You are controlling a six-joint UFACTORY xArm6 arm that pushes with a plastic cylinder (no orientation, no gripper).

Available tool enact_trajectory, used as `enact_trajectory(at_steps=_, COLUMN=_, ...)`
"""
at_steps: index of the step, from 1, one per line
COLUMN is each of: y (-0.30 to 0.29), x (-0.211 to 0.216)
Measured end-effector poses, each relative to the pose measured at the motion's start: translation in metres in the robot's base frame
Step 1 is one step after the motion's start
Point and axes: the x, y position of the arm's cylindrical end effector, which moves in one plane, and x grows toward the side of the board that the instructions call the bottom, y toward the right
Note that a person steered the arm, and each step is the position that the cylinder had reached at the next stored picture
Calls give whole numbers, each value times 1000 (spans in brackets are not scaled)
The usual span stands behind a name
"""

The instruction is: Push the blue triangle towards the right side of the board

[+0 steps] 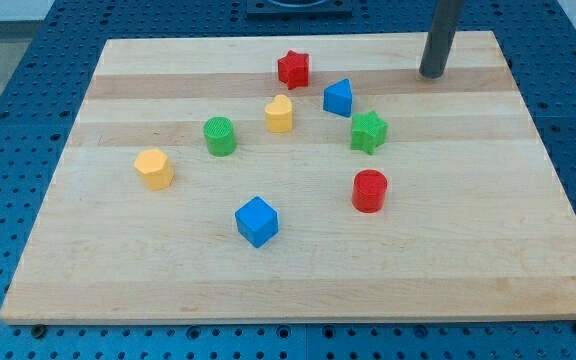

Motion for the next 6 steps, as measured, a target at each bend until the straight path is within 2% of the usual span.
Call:
enact_trajectory(at_steps=3, y=-1, x=39)
enact_trajectory(at_steps=6, y=-68, x=39)
